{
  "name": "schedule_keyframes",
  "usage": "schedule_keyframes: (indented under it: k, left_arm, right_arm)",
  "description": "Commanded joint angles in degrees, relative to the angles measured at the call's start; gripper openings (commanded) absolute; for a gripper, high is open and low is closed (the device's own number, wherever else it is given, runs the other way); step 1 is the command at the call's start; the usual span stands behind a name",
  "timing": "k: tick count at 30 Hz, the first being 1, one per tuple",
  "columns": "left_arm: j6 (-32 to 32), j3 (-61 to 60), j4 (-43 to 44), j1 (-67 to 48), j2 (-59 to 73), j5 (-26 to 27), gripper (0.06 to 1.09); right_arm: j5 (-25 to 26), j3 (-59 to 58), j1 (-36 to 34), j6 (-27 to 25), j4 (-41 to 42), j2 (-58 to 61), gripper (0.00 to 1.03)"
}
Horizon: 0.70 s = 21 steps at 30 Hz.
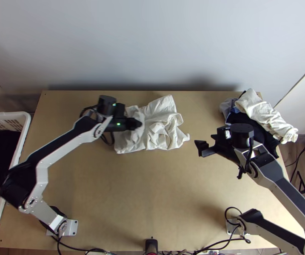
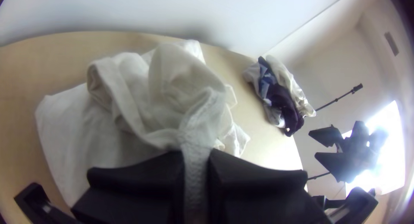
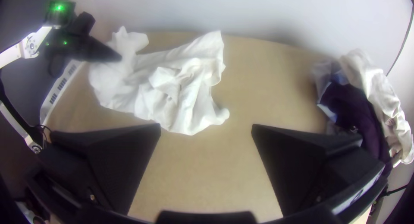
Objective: Fold the t-shirt
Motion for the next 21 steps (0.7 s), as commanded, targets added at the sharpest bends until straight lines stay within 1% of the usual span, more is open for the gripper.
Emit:
schedule_keyframes:
  k: [1, 12, 21]
  left_arm:
    - [-0.61, 6.04, 1.01, -5.18, 5.76, -1.47, 0.10]
    - [-0.69, 15.35, 1.10, -8.26, 15.87, -2.17, 0.10]
    - [-2.63, 24.67, 1.10, -8.78, 25.10, -4.10, 0.10]
  right_arm:
    - [0.29, -3.20, -0.01, 1.20, 1.33, -1.84, 0.98]
    - [0.73, -7.33, -0.28, 1.46, 1.50, -5.27, 0.98]
    - [0.73, -8.74, -0.28, 1.73, 1.50, -6.85, 0.98]
